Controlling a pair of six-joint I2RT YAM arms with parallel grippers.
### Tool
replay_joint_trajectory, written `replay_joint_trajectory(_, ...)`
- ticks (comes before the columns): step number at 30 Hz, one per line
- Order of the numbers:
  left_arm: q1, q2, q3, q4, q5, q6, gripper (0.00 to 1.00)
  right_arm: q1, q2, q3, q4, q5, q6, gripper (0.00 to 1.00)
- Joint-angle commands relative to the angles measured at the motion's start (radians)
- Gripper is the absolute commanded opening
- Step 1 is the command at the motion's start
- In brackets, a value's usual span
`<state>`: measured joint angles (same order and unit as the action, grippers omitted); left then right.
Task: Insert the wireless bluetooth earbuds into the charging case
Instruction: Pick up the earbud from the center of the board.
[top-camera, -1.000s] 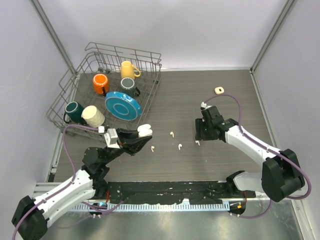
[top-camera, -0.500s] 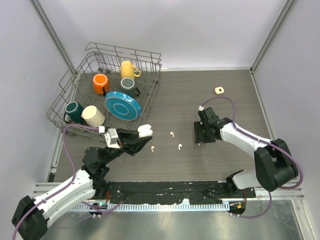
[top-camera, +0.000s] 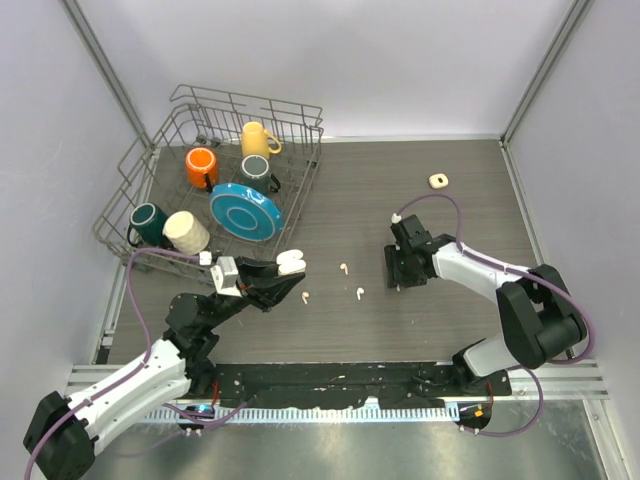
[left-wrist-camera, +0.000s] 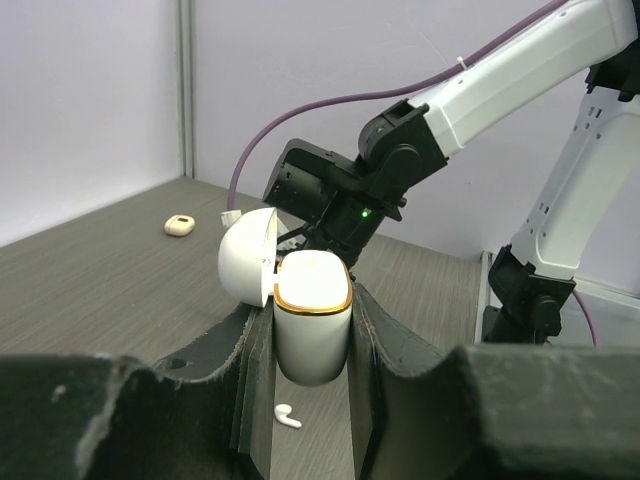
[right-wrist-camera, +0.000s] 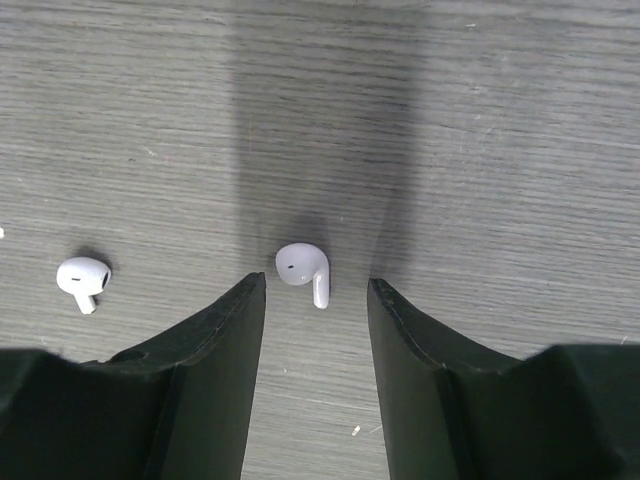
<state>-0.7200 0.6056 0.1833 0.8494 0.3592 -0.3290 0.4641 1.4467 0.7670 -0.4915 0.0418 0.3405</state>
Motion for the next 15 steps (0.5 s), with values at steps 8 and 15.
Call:
replay_joint_trajectory(8, -0.004, -0.020, 0.036, 0.014, -0.014, 0.024, 0.00, 0.005, 0.044, 0.035, 0.053, 0.053, -0.009, 0.47)
replay_joint_trajectory(15, -0.002, -0.021, 0.036, 0.010, -0.019, 0.025, 0.00, 0.007, 0.047, 0.034, 0.054, 0.047, -0.008, 0.39)
